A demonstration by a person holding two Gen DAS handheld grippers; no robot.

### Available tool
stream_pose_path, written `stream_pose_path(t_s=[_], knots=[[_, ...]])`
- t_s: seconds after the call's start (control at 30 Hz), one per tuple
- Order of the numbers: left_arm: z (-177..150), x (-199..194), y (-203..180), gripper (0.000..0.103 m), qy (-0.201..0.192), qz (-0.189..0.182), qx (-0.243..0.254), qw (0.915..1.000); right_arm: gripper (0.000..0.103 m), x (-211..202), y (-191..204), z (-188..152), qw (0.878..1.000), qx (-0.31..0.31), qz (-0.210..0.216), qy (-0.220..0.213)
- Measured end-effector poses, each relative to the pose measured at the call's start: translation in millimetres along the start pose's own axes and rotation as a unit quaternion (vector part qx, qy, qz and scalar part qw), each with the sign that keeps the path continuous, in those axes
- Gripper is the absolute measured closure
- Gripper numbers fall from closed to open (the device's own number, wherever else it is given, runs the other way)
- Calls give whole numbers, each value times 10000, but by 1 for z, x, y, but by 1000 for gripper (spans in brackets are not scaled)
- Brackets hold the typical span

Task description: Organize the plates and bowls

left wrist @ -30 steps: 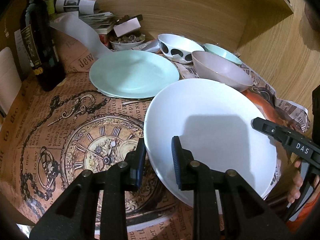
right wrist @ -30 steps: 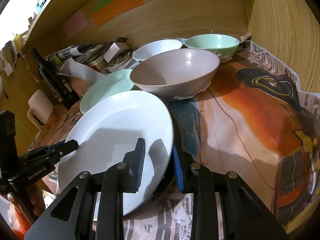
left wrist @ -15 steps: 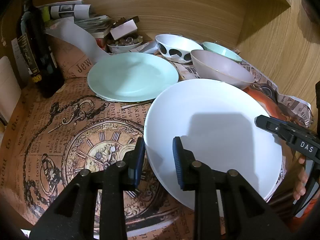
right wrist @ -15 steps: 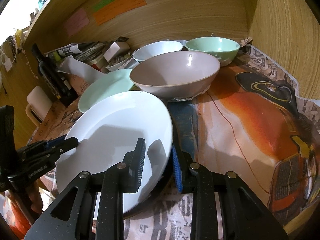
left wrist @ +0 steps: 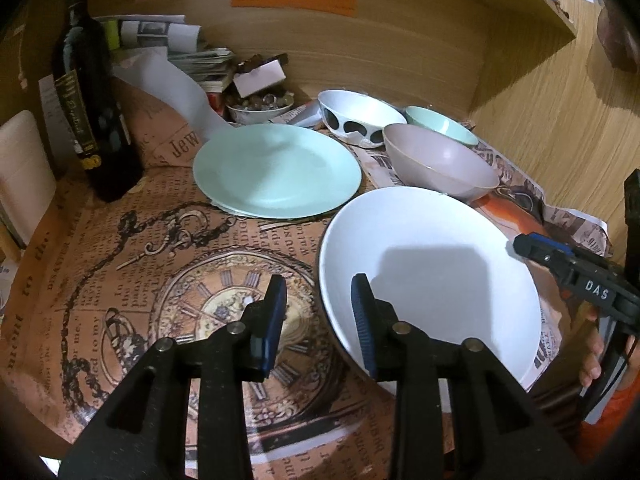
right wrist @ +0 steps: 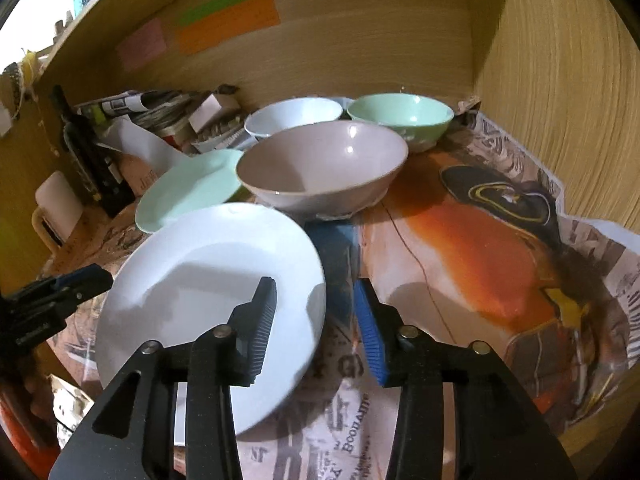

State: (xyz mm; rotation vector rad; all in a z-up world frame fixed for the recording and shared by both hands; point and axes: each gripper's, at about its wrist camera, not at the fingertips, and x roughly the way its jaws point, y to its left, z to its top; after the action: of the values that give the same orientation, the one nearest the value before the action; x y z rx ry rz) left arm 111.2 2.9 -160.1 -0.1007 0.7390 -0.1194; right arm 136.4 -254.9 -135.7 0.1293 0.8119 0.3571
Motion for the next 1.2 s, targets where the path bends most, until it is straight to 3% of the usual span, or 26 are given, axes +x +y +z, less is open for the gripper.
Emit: stream_pose_path(t_s=[0.3, 0.4, 0.6, 0.83, 1.0, 1.2], knots=[[7, -14, 12, 69, -141, 256, 9, 9996, 66, -3, 5, 7, 9997, 59, 246, -77], [16, -22, 21, 56, -286, 382, -71, 9988, 66, -1, 17, 16, 9988, -64, 474, -88], [37, -38, 40, 42, -679, 694, -175, 9951, 66, 7, 47, 42, 9944, -536, 898, -142], [62, -32, 61, 36, -790, 914, -234, 9924, 64, 25, 75, 78, 9880, -1046, 1121, -166], [74, -8, 73, 36, -566, 985, -164, 9934, 62, 53, 88, 99, 9844, -1143, 1324, 164], [80, 19, 86, 36, -331, 863, -203, 9955, 62, 100, 92, 122, 9807, -1122, 1354, 852]])
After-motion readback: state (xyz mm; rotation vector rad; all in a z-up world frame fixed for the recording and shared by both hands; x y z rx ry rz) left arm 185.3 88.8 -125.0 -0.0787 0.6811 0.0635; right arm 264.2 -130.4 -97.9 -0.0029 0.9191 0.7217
